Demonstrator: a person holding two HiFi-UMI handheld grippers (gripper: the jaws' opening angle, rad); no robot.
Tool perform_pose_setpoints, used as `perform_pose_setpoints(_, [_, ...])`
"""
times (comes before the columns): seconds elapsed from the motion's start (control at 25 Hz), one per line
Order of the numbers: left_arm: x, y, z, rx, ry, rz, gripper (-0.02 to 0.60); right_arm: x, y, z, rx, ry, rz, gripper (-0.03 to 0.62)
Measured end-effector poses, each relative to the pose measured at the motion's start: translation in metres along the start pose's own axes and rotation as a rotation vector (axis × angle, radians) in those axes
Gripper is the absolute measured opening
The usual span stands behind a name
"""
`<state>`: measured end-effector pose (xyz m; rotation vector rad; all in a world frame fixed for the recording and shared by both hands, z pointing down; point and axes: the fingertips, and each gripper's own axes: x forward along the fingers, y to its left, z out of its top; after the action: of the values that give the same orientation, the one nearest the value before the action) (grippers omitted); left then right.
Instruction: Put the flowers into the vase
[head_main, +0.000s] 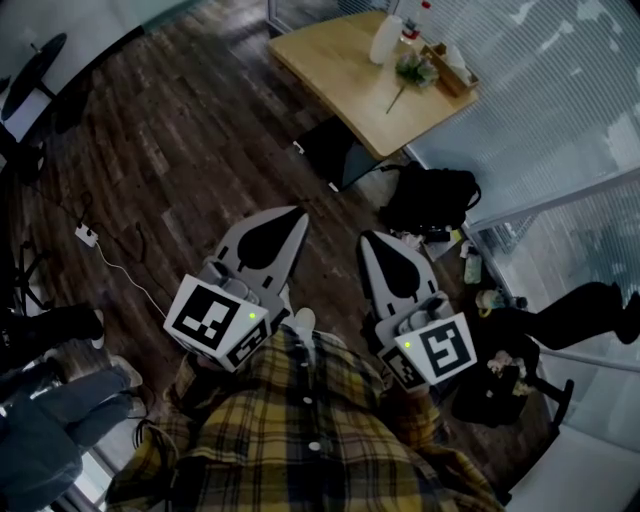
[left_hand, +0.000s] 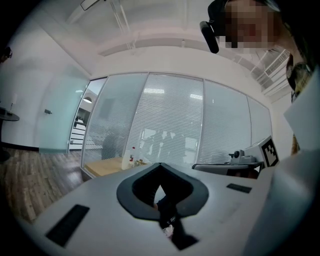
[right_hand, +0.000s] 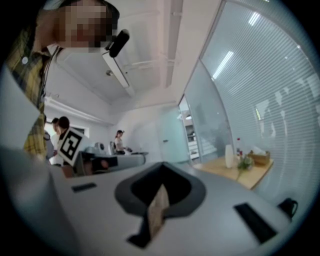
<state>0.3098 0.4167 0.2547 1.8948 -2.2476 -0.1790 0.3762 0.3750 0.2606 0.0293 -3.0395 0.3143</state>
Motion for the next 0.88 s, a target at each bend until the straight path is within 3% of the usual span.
perform_pose_setpoints(0.36, [0.031,0.071,0.021,-0.003,-0.005,-0.016,0.009,0.069,-0.017,0.015,-0.012,-0.013,-0.032,0.012])
perform_pose_setpoints(0.88, [0.077,0.156,0.032,-0.018,0.050,-0.126,0.009,0.165,-0.046,0.023,0.003,0.012,-0.150,0.012])
